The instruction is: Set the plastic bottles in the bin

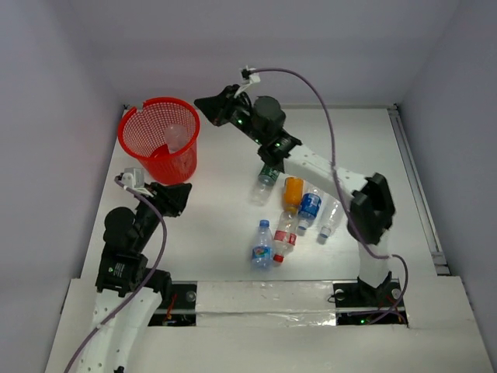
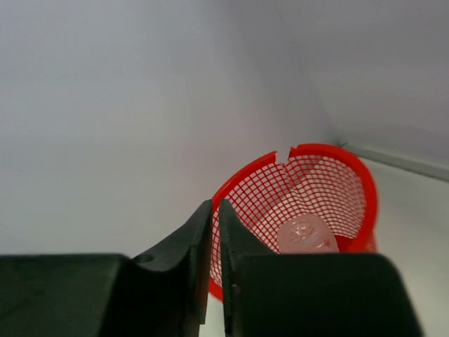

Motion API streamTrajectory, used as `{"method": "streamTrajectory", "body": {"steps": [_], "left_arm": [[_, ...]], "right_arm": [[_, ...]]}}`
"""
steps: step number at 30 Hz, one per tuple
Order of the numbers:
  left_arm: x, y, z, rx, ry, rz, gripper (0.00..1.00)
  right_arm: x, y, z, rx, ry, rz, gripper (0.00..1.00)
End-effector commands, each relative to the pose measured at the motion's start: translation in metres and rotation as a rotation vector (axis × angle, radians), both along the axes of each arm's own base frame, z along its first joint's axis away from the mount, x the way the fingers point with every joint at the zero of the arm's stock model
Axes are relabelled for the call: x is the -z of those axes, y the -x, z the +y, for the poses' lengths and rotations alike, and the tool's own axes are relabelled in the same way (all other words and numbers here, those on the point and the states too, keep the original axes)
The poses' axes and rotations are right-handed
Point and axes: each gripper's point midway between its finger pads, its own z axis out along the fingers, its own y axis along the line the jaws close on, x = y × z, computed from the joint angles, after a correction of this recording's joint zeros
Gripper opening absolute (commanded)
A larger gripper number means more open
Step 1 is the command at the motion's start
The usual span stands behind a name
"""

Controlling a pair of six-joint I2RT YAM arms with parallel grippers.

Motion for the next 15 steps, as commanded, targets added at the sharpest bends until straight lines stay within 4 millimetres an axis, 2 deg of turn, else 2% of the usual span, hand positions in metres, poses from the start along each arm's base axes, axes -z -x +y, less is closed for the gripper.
{"method": "streamTrajectory", "body": {"steps": [1, 2, 3, 5, 6, 7, 8, 9, 10, 11, 12, 13, 14, 15], "left_arm": [[0.008, 0.000, -0.033, 0.167, 0.059, 0.020, 0.20], [0.018, -0.001, -0.038, 0.181, 0.059, 0.047, 0.15], [0.022, 0.000, -0.052, 0.216, 0.061, 0.057, 0.13], [0.036, 0.002, -0.067, 0.246, 0.052, 0.109, 0.08], [0.050, -0.003, -0.072, 0.222, 0.033, 0.156, 0.07], [0.059, 0.009, -0.091, 0.282, 0.014, 0.182, 0.07], [0.069, 0.013, -0.100, 0.287, -0.002, 0.214, 0.07], [0.088, 0.006, -0.100, 0.208, -0.054, 0.262, 0.07], [0.097, 0.023, -0.120, 0.270, -0.087, 0.282, 0.08], [0.106, 0.027, -0.127, 0.276, -0.112, 0.306, 0.13], [0.124, 0.030, -0.136, 0.278, -0.152, 0.360, 0.17], [0.132, 0.034, -0.142, 0.285, -0.171, 0.374, 0.22], [0.139, 0.041, -0.151, 0.315, -0.191, 0.390, 0.33], [0.152, 0.041, -0.158, 0.320, -0.219, 0.425, 0.39]], "right_arm": [[-0.039, 0.018, -0.061, 0.162, -0.017, -0.094, 0.10], [-0.062, 0.033, -0.088, 0.185, -0.039, -0.120, 0.08], [-0.025, 0.038, -0.094, 0.187, 0.026, -0.074, 0.08], [-0.006, 0.049, -0.113, 0.191, 0.074, -0.039, 0.08], [0.009, 0.059, -0.131, 0.204, 0.095, -0.005, 0.08], [0.024, 0.064, -0.139, 0.214, 0.127, 0.033, 0.09], [0.034, 0.072, -0.146, 0.212, 0.147, 0.050, 0.10], [0.029, 0.086, -0.158, 0.207, 0.136, 0.053, 0.10], [0.064, 0.094, -0.164, 0.201, 0.194, 0.108, 0.11], [0.074, 0.101, -0.170, 0.195, 0.206, 0.123, 0.13], [0.081, 0.107, -0.176, 0.195, 0.207, 0.147, 0.14], [0.099, 0.117, -0.188, 0.206, 0.230, 0.186, 0.17], [0.105, 0.123, -0.193, 0.206, 0.236, 0.201, 0.27], [0.113, 0.128, -0.198, 0.203, 0.241, 0.221, 0.33]]}}
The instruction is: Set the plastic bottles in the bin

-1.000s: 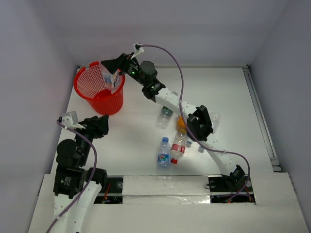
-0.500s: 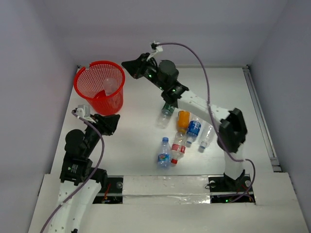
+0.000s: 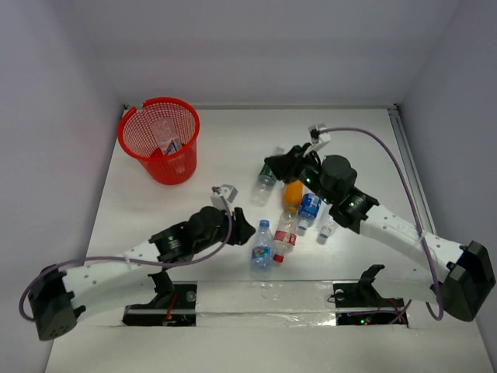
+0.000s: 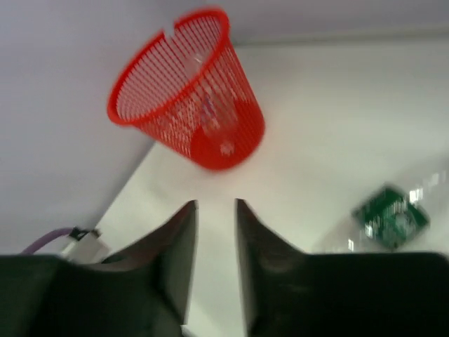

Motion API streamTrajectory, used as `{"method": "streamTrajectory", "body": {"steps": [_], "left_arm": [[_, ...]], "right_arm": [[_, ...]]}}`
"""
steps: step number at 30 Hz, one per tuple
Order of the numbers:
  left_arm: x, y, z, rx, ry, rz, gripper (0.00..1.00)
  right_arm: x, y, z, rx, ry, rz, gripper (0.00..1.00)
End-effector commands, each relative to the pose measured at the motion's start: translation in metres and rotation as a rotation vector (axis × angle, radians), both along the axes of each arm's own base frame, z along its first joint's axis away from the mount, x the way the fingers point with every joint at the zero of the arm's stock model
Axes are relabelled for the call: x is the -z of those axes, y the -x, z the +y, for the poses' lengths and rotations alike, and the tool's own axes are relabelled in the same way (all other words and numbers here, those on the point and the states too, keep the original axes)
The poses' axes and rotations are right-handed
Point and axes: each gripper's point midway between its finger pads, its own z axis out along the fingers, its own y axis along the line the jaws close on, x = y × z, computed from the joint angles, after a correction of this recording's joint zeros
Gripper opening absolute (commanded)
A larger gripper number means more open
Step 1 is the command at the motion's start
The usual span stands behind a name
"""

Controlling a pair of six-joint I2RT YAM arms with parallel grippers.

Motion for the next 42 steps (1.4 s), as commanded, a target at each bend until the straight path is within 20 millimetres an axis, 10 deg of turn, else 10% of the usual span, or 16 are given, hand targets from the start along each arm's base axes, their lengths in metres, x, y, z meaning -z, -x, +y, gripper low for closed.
{"method": "streamTrajectory", "body": {"steps": [1, 3, 8, 21, 28, 34, 42], "left_arm": [[0.017, -0.010, -0.011, -0.074, -0.042, 0.015, 0.45], [0.029, -0.008, -0.017, -0.053, -0.079, 0.040, 0.62], [0.043, -0.004, -0.025, -0.030, -0.120, 0.067, 0.82], [0.058, -0.003, -0.058, 0.028, -0.092, 0.117, 0.82], [0.081, -0.007, -0.056, 0.005, -0.159, 0.133, 0.72], [0.089, -0.009, -0.045, -0.029, -0.189, 0.131, 0.39], [0.024, -0.019, -0.024, -0.126, -0.093, 0.028, 0.29]], "right_arm": [[0.034, 0.018, -0.022, 0.034, 0.046, 0.092, 0.41], [0.053, 0.034, -0.040, 0.046, 0.069, 0.130, 0.63], [0.092, 0.063, -0.071, 0.072, 0.125, 0.220, 0.78], [0.169, 0.100, -0.093, 0.063, 0.168, 0.428, 0.98], [0.197, 0.107, -0.088, 0.044, 0.199, 0.526, 0.94], [0.206, 0.103, -0.084, 0.036, 0.241, 0.544, 0.94], [0.219, 0.090, -0.073, 0.033, 0.305, 0.566, 0.96]]}}
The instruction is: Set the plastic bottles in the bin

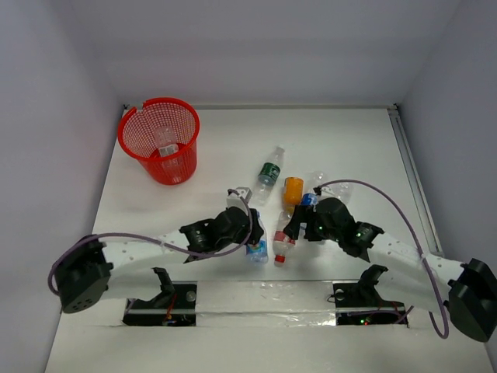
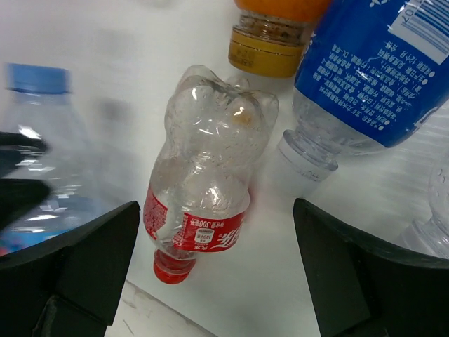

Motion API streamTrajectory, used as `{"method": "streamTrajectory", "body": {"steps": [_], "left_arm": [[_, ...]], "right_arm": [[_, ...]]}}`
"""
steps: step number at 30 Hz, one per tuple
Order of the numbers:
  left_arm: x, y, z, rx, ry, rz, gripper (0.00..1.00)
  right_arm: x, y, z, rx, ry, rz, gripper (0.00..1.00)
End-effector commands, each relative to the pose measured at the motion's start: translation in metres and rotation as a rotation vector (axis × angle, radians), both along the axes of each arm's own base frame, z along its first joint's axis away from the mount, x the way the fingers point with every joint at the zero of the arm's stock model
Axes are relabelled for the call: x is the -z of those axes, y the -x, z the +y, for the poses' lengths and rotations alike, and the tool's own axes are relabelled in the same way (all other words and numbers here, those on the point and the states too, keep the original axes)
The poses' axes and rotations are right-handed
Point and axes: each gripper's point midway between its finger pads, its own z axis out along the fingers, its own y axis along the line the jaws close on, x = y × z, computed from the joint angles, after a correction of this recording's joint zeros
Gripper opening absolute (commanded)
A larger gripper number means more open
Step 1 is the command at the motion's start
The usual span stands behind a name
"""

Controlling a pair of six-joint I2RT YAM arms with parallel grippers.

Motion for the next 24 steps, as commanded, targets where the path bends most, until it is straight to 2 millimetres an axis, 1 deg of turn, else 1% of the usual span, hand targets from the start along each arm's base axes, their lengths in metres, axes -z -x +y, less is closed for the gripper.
{"method": "streamTrajectory", "body": {"steps": [1, 2, 3, 5, 6, 8, 9, 10, 11, 13, 14, 15, 17, 18, 19, 20, 21, 22, 23, 24], "left_arm": [[-0.054, -0.014, 0.011, -0.082, 0.075, -0.114, 0.29], [-0.065, -0.015, 0.014, -0.091, 0.090, -0.134, 0.29], [-0.084, -0.018, 0.022, -0.120, 0.115, -0.172, 0.29], [-0.106, -0.021, 0.029, -0.142, 0.137, -0.219, 0.29], [-0.124, -0.022, 0.034, -0.155, 0.166, -0.248, 0.29], [-0.141, -0.027, 0.043, -0.186, 0.168, -0.295, 0.29], [-0.156, -0.028, 0.047, -0.199, 0.185, -0.317, 0.30], [-0.164, -0.031, 0.052, -0.219, 0.186, -0.338, 0.30], [-0.170, -0.034, 0.057, -0.236, 0.184, -0.352, 0.30], [-0.190, -0.036, 0.063, -0.259, 0.196, -0.389, 0.30], [-0.196, -0.037, 0.066, -0.266, 0.200, -0.401, 0.30], [-0.208, -0.038, 0.068, -0.274, 0.213, -0.423, 0.30], [-0.220, -0.040, 0.075, -0.300, 0.219, -0.451, 0.30], [-0.232, -0.042, 0.077, -0.308, 0.227, -0.473, 0.30], [-0.238, -0.046, 0.084, -0.340, 0.223, -0.491, 0.31], [-0.245, -0.047, 0.086, -0.351, 0.225, -0.504, 0.31], [-0.260, -0.052, 0.090, -0.382, 0.243, -0.530, 0.31], [-0.268, -0.056, 0.098, -0.428, 0.231, -0.556, 0.31], [-0.277, -0.060, 0.102, -0.449, 0.237, -0.575, 0.31], [-0.295, -0.065, 0.101, -0.459, 0.268, -0.604, 0.32]], "right_arm": [[-0.027, -0.016, 0.016, -0.019, -0.049, -0.077, 0.96], [-0.025, -0.018, 0.017, -0.016, -0.046, -0.078, 0.96], [-0.027, -0.021, 0.019, -0.015, -0.046, -0.081, 0.96], [-0.022, -0.022, 0.021, -0.020, -0.035, -0.067, 0.96], [-0.023, -0.023, 0.023, -0.022, -0.038, -0.067, 0.95], [-0.024, -0.024, 0.025, -0.026, -0.042, -0.068, 0.95], [-0.023, -0.024, 0.026, -0.024, -0.040, -0.062, 0.94], [-0.025, -0.025, 0.027, -0.025, -0.043, -0.064, 0.94], [-0.025, -0.024, 0.027, -0.029, -0.042, -0.059, 0.93], [-0.026, -0.022, 0.030, -0.040, -0.047, -0.055, 0.91], [-0.026, -0.021, 0.030, -0.043, -0.044, -0.050, 0.90], [-0.025, -0.020, 0.030, -0.044, -0.044, -0.045, 0.90], [-0.019, -0.018, 0.030, -0.051, -0.035, -0.027, 0.90], [-0.017, -0.018, 0.030, -0.051, -0.031, -0.022, 0.91], [-0.011, -0.015, 0.032, -0.059, -0.023, -0.009, 0.91], [-0.008, -0.010, 0.036, -0.087, -0.041, 0.010, 0.92], [-0.005, -0.006, 0.040, -0.102, -0.046, 0.020, 0.93], [-0.002, -0.005, 0.041, -0.106, -0.051, 0.029, 0.93], [0.005, 0.000, 0.045, -0.127, -0.049, 0.051, 0.93], [0.004, -0.002, 0.050, -0.136, -0.066, 0.043, 0.93]]}}
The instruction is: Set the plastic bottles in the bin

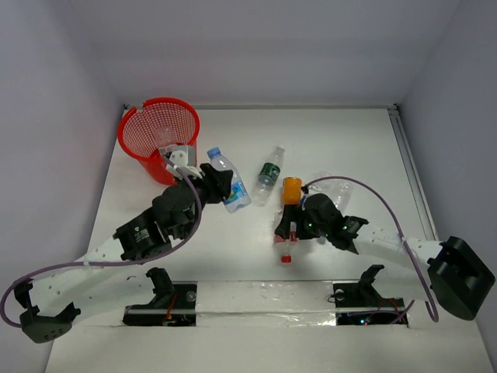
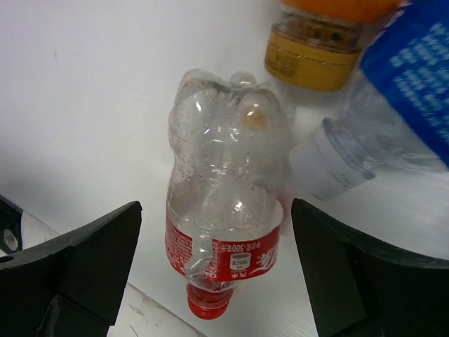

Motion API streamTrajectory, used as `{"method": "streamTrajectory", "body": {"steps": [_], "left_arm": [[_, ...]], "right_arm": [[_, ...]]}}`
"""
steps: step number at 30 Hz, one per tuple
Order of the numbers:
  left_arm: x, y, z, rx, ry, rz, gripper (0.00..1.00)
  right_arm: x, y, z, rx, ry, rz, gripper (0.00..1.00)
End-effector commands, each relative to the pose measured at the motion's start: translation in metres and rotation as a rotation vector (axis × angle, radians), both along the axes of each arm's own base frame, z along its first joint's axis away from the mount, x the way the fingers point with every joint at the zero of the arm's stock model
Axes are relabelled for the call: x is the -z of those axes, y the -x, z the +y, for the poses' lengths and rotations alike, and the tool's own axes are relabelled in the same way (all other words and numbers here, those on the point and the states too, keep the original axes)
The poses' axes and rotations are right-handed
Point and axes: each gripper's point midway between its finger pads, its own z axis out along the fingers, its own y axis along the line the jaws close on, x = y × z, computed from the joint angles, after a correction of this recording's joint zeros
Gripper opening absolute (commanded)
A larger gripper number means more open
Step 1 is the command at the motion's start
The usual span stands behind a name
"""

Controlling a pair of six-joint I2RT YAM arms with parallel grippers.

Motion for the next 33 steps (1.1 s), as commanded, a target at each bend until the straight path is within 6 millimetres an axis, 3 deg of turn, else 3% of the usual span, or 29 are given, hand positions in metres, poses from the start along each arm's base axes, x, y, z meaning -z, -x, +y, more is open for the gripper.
{"method": "streamTrajectory", "body": {"steps": [1, 5, 6, 7, 8, 10, 11, 14, 15, 16, 19, 22, 26, 31, 33], "left_arm": [[-0.063, -0.021, 0.024, -0.137, 0.062, -0.134, 0.32], [-0.093, -0.049, 0.045, -0.250, 0.019, -0.186, 0.32], [-0.102, -0.063, 0.049, -0.274, 0.023, -0.204, 0.33], [-0.105, -0.065, 0.042, -0.248, 0.018, -0.207, 0.33], [-0.104, -0.077, 0.053, -0.289, 0.003, -0.203, 0.33], [-0.101, -0.098, 0.052, -0.305, -0.031, -0.185, 0.33], [-0.098, -0.111, 0.063, -0.342, -0.047, -0.174, 0.34], [-0.094, -0.142, 0.074, -0.390, -0.060, -0.146, 0.34], [-0.093, -0.155, 0.094, -0.438, -0.060, -0.138, 0.34], [-0.091, -0.168, 0.094, -0.416, -0.038, -0.125, 0.34], [-0.080, -0.196, 0.126, -0.464, -0.054, -0.062, 0.34], [-0.066, -0.212, 0.167, -0.583, -0.107, -0.020, 0.34], [-0.050, -0.222, 0.199, -0.676, -0.181, -0.003, 0.34], [-0.028, -0.228, 0.219, -0.791, -0.255, -0.006, 0.38], [-0.022, -0.232, 0.219, -0.783, -0.285, -0.023, 0.42]], "right_arm": [[-0.008, 0.003, 0.027, -0.075, -0.084, -0.012, 0.93], [-0.003, 0.005, 0.036, -0.088, -0.100, -0.018, 0.92], [-0.002, 0.004, 0.036, -0.083, -0.099, -0.020, 0.85], [-0.001, 0.003, 0.036, -0.083, -0.097, -0.019, 0.81], [-0.001, 0.005, 0.037, -0.091, -0.095, -0.020, 0.76], [-0.002, 0.006, 0.036, -0.092, -0.100, -0.027, 0.71], [0.000, 0.008, 0.035, -0.094, -0.100, -0.024, 0.66], [-0.007, 0.013, 0.034, -0.105, -0.135, -0.038, 0.60], [-0.010, 0.017, 0.036, -0.118, -0.149, -0.043, 0.60], [-0.014, 0.018, 0.036, -0.122, -0.163, -0.053, 0.60], [-0.034, 0.022, 0.035, -0.139, -0.224, -0.104, 0.60], [-0.048, 0.025, 0.036, -0.158, -0.252, -0.139, 0.60], [-0.077, 0.026, 0.038, -0.181, -0.310, -0.208, 0.59], [-0.118, 0.020, 0.048, -0.211, -0.366, -0.287, 0.59], [-0.146, 0.014, 0.057, -0.228, -0.407, -0.334, 0.59]]}}
